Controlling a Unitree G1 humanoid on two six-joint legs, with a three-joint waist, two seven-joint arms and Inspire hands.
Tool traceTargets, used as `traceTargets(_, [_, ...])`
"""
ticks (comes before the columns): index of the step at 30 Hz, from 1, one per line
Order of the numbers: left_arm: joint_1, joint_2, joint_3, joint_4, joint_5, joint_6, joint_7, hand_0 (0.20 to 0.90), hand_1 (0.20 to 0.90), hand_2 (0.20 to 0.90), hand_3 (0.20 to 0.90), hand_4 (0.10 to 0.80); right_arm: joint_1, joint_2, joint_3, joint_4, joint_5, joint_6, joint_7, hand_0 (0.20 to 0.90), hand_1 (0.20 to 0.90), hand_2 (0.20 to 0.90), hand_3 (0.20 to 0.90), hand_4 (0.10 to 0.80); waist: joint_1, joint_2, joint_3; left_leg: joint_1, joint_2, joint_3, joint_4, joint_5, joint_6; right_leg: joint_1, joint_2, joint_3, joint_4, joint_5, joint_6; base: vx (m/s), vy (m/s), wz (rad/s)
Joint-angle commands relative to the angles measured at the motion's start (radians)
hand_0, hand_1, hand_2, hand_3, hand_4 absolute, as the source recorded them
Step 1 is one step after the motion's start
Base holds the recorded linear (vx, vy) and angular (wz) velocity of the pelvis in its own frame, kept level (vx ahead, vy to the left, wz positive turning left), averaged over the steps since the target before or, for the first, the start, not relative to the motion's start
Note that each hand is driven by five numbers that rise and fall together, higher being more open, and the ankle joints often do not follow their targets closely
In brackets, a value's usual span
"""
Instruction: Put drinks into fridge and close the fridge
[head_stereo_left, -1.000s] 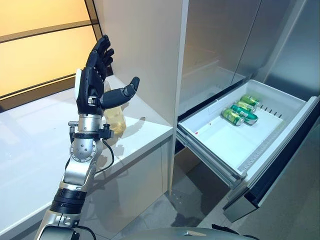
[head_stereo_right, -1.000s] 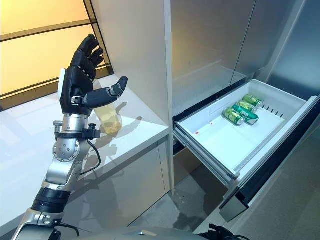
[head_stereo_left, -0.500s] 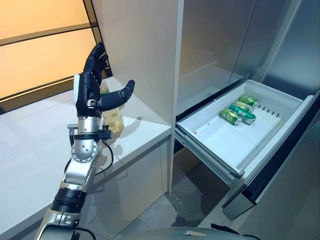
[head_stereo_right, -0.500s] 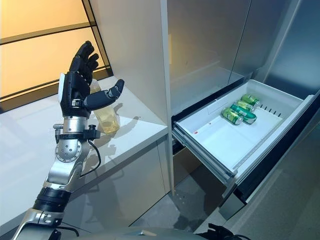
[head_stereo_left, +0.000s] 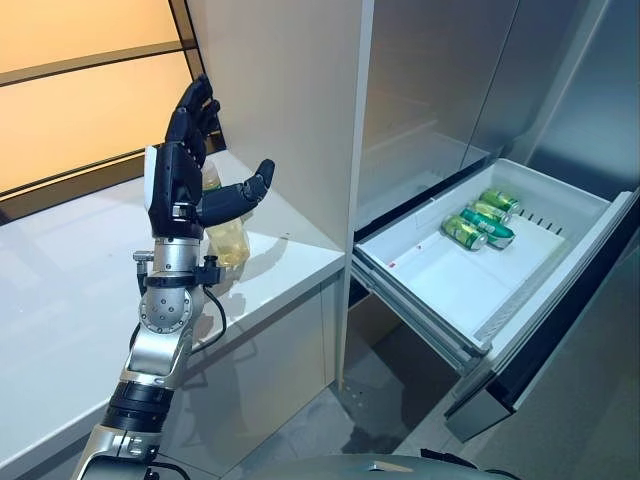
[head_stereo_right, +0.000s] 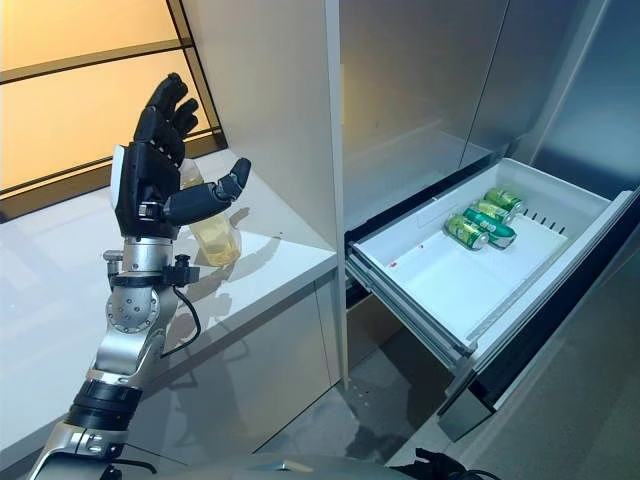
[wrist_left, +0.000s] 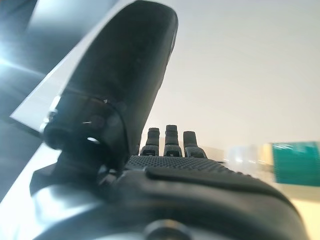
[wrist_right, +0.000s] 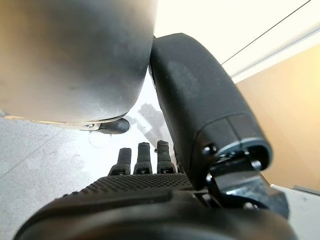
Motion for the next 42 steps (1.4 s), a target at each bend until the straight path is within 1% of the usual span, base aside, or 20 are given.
traceTargets(1, [-0.101, 0.002, 0.072, -0.082, 0.054, -0.098, 0.083, 0.900, 0.900, 0.900, 0.900, 0.800, -0.038, 0.070, 0.008, 0.031, -0.022, -0.033, 0.016, 0.900, 0.900, 0.900, 0.900, 0.800, -0.001, -0.025, -0.018, 0.054, -0.035, 0.055, 0.007, -0.119, 0.039, 0.006, -0.018, 0.013, 0.011, 0.008, 0.028, 0.000, 0.000, 0.00])
traceTargets(7, [-0.082, 0.005, 0.086, -0.039, 0.064, -0.078, 0.152, 0.900, 0.900, 0.900, 0.900, 0.800, -0.040, 0.067, 0.005, 0.041, -0.020, -0.039, 0.021, 0.900, 0.900, 0.900, 0.900, 0.800, 0.002, -0.024, -0.020, 0.055, -0.036, 0.054, 0.007, -0.120, 0.038, 0.008, -0.019, 0.012, 0.010, 0.007, 0.028, 0.000, 0.000, 0.00])
traceTargets(18, [-0.039, -0.007, 0.084, 0.067, 0.043, -0.012, 0.174, 0.900, 0.900, 0.900, 0.900, 0.800, -0.045, 0.056, -0.008, 0.039, -0.034, -0.027, 0.033, 0.900, 0.900, 0.900, 0.900, 0.800, 0.007, -0.022, -0.021, 0.059, -0.037, 0.053, 0.007, -0.118, 0.038, 0.012, -0.019, 0.010, 0.011, 0.006, 0.026, 0.000, 0.000, 0.00])
traceTargets(25, [-0.022, -0.028, 0.057, 0.140, -0.030, 0.028, 0.092, 0.900, 0.900, 0.900, 0.900, 0.800, -0.054, 0.046, -0.018, 0.040, -0.044, -0.015, 0.038, 0.900, 0.900, 0.900, 0.900, 0.800, 0.007, -0.019, -0.019, 0.062, -0.036, 0.058, 0.007, -0.118, 0.039, 0.014, -0.018, 0.014, 0.012, 0.007, 0.025, 0.000, 0.000, 0.00])
traceTargets(31, [-0.011, -0.040, 0.040, 0.196, -0.026, 0.063, 0.096, 0.900, 0.900, 0.900, 0.900, 0.800, -0.060, 0.040, -0.027, 0.041, -0.053, -0.010, 0.046, 0.900, 0.900, 0.900, 0.900, 0.800, 0.006, -0.018, -0.019, 0.064, -0.035, 0.062, 0.007, -0.116, 0.039, 0.015, -0.017, 0.014, 0.012, 0.009, 0.025, 0.000, 0.000, 0.00])
traceTargets(37, [-0.008, -0.043, 0.032, 0.283, -0.040, 0.056, 0.087, 0.900, 0.900, 0.900, 0.900, 0.800, -0.063, 0.035, -0.031, 0.043, -0.060, -0.006, 0.052, 0.900, 0.900, 0.900, 0.900, 0.800, 0.003, -0.017, -0.023, 0.064, -0.035, 0.069, 0.007, -0.115, 0.039, 0.013, -0.017, 0.017, 0.013, 0.009, 0.025, 0.000, 0.000, 0.00])
traceTargets(42, [-0.009, -0.047, 0.029, 0.310, -0.034, 0.056, 0.089, 0.900, 0.900, 0.900, 0.900, 0.800, -0.067, 0.033, -0.035, 0.047, -0.062, -0.002, 0.053, 0.900, 0.900, 0.900, 0.900, 0.800, 0.002, -0.015, -0.022, 0.065, -0.034, 0.073, 0.007, -0.114, 0.039, 0.014, -0.017, 0.018, 0.013, 0.009, 0.025, 0.002, 0.002, -0.01])
